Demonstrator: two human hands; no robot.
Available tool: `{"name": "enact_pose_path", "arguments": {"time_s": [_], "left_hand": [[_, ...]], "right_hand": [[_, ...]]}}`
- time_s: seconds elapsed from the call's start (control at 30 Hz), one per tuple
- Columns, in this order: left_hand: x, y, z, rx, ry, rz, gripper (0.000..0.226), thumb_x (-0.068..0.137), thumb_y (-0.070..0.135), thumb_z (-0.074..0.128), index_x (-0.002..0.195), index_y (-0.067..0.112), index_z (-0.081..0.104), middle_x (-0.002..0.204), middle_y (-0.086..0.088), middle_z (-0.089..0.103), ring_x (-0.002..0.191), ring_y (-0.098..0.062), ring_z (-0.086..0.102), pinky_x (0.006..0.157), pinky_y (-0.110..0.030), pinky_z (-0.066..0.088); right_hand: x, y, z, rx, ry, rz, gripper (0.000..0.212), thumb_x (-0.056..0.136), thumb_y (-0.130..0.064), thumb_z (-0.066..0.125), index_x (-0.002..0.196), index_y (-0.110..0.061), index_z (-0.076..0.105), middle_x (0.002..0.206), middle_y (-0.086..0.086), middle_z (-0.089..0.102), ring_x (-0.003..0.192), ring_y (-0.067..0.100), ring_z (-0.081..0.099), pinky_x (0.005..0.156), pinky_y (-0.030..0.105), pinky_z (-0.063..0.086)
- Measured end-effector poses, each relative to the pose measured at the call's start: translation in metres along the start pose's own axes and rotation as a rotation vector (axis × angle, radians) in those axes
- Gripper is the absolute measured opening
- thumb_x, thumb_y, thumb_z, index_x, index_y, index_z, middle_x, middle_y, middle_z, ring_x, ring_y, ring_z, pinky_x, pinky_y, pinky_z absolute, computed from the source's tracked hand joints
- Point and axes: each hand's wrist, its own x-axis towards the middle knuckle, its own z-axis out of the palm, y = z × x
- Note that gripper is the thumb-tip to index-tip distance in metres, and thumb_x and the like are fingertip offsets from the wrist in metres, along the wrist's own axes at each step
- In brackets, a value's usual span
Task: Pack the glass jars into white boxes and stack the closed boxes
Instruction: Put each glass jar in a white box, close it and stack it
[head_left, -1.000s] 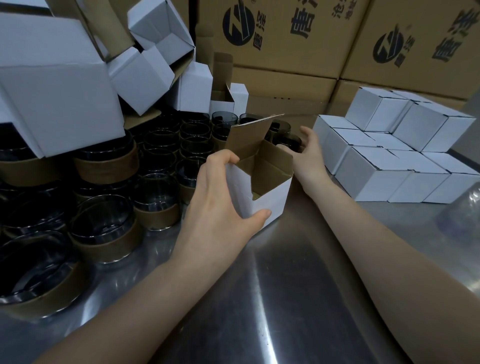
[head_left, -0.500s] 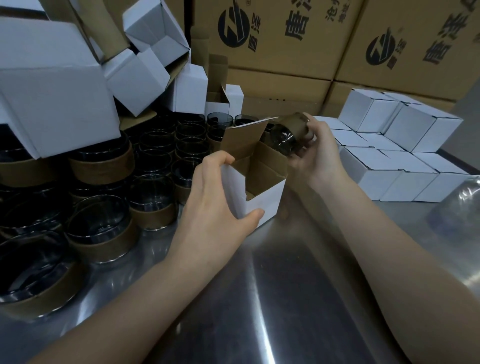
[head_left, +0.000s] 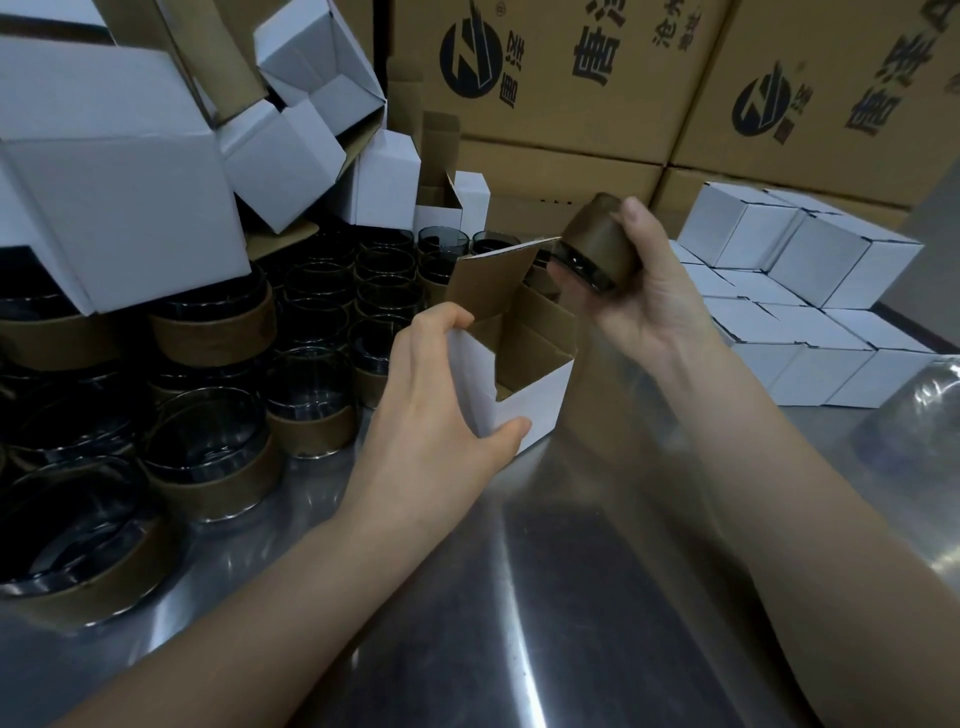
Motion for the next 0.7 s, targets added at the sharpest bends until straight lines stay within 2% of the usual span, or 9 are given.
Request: {"name": "enact_pose_path", "arguments": {"time_s": [0.07, 0.1, 0.2, 0.23, 0.3, 0.43, 0.5, 0.6, 0.7], "left_hand": [[0.000, 0.000, 0.000, -0.003, -0.001, -0.005, 0.081, 0.067, 0.031, 0.082, 0.113, 0.057, 0.020, 0.123, 0.019, 0.036, 0.107, 0.020, 0.037, 0.078, -0.010, 0.035], [0.000, 0.000, 0.000, -0.005, 0.000, -0.009, 0.081, 0.067, 0.031, 0.082, 0.113, 0.057, 0.021, 0.124, 0.019, 0.036, 0.108, 0.019, 0.037, 0.078, -0.010, 0.035], [0.000, 0.001, 0.000, -0.002, 0.000, -0.015, 0.081, 0.067, 0.031, 0.082, 0.113, 0.057, 0.020, 0.123, 0.020, 0.035, 0.109, 0.013, 0.038, 0.076, -0.011, 0.035], [0.000, 0.001, 0.000, 0.001, -0.002, -0.015, 0.081, 0.067, 0.031, 0.082, 0.113, 0.057, 0.020, 0.123, 0.019, 0.035, 0.107, 0.009, 0.040, 0.076, -0.011, 0.035], [0.000, 0.001, -0.001, 0.007, -0.006, -0.014, 0.080, 0.067, 0.031, 0.082, 0.115, 0.054, 0.022, 0.125, 0.017, 0.035, 0.103, 0.007, 0.040, 0.077, -0.010, 0.036], [0.000, 0.003, -0.001, -0.002, -0.001, -0.024, 0.081, 0.068, 0.031, 0.082, 0.112, 0.058, 0.020, 0.123, 0.019, 0.036, 0.102, 0.007, 0.040, 0.073, -0.011, 0.036], [0.000, 0.004, -0.001, -0.008, 0.007, -0.031, 0.080, 0.068, 0.032, 0.082, 0.111, 0.057, 0.020, 0.122, 0.019, 0.037, 0.101, 0.008, 0.040, 0.072, -0.010, 0.036], [0.000, 0.004, -0.001, -0.013, 0.008, -0.034, 0.079, 0.067, 0.032, 0.083, 0.113, 0.055, 0.022, 0.123, 0.018, 0.039, 0.103, 0.008, 0.041, 0.073, -0.010, 0.037], [0.001, 0.004, -0.001, -0.016, 0.009, -0.035, 0.080, 0.067, 0.031, 0.083, 0.114, 0.054, 0.023, 0.126, 0.016, 0.041, 0.108, 0.004, 0.043, 0.080, -0.012, 0.039]], "right_hand": [[-0.007, -0.006, 0.003, 0.044, -0.072, -0.011, 0.054, 0.034, -0.020, 0.100, 0.080, -0.008, 0.074, 0.087, 0.013, 0.068, 0.086, 0.031, 0.069, 0.085, 0.053, 0.057], [-0.010, -0.009, 0.004, 0.051, -0.098, -0.021, 0.059, 0.031, -0.020, 0.100, 0.082, -0.007, 0.072, 0.088, 0.014, 0.067, 0.088, 0.032, 0.068, 0.084, 0.055, 0.056], [-0.014, -0.017, 0.007, -0.014, -0.182, -0.027, 0.085, 0.031, -0.029, 0.101, 0.103, -0.005, 0.062, 0.097, 0.013, 0.063, 0.099, 0.032, 0.062, 0.091, 0.054, 0.053], [-0.015, -0.020, 0.008, -0.075, -0.234, -0.023, 0.096, 0.032, -0.035, 0.100, 0.112, -0.004, 0.057, 0.100, 0.012, 0.061, 0.099, 0.029, 0.061, 0.094, 0.050, 0.053], [-0.017, -0.026, 0.010, -0.205, -0.357, -0.022, 0.108, 0.037, -0.045, 0.098, 0.124, -0.003, 0.050, 0.105, 0.011, 0.060, 0.097, 0.024, 0.063, 0.090, 0.040, 0.054], [-0.026, -0.037, 0.019, -0.499, -0.595, -0.081, 0.080, 0.057, -0.054, 0.088, 0.119, -0.010, 0.064, 0.112, 0.012, 0.064, 0.107, 0.025, 0.060, 0.094, 0.042, 0.050], [-0.030, -0.039, 0.025, -0.593, -0.633, -0.084, 0.082, 0.060, -0.051, 0.087, 0.122, -0.007, 0.057, 0.117, 0.014, 0.058, 0.111, 0.029, 0.054, 0.096, 0.044, 0.046], [-0.037, -0.041, 0.032, -0.714, -0.708, -0.084, 0.077, 0.071, -0.039, 0.083, 0.126, 0.000, 0.047, 0.118, 0.006, 0.059, 0.112, 0.023, 0.055, 0.093, 0.036, 0.047], [-0.042, -0.045, 0.032, -0.854, -0.711, -0.126, 0.073, 0.073, -0.032, 0.081, 0.131, -0.005, 0.047, 0.123, 0.004, 0.059, 0.117, 0.022, 0.056, 0.096, 0.036, 0.046]]}}
